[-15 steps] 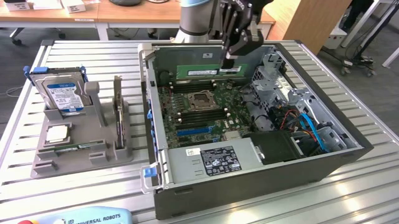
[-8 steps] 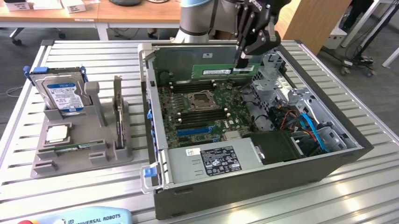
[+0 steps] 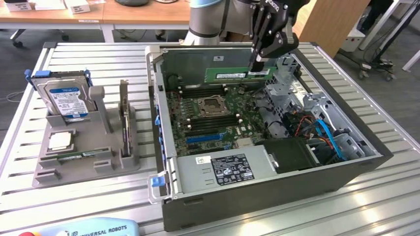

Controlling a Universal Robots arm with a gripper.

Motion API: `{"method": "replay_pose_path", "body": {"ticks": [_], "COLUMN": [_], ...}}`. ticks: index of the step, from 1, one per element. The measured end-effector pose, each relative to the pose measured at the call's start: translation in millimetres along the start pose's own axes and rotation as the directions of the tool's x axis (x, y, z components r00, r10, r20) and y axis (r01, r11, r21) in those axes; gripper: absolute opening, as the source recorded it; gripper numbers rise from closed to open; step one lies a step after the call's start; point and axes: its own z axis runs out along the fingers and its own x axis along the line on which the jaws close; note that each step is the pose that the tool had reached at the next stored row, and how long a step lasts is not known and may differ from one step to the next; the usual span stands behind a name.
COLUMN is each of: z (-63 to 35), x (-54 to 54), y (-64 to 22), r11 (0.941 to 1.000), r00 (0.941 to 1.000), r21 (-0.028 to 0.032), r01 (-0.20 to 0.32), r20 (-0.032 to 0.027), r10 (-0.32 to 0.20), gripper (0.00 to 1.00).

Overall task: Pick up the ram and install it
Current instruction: 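Pick up the ram and move it above insertion slot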

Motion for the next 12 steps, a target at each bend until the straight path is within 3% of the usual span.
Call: {"method": "replay_pose_path", "body": {"ticks": [7,12], "z": [0.7,1.9], "x": [-8.2,-20.8], "y": [0.3,0.6], "r11": [1.0,1.0], "r00": [1.0,1.0], "r21": [-0.0001,0.0], "r01": [0.0,0.0], "r20": [-0.0001,-0.0001], "r10": [0.0,0.0], "gripper": [0.12,0.12]}}
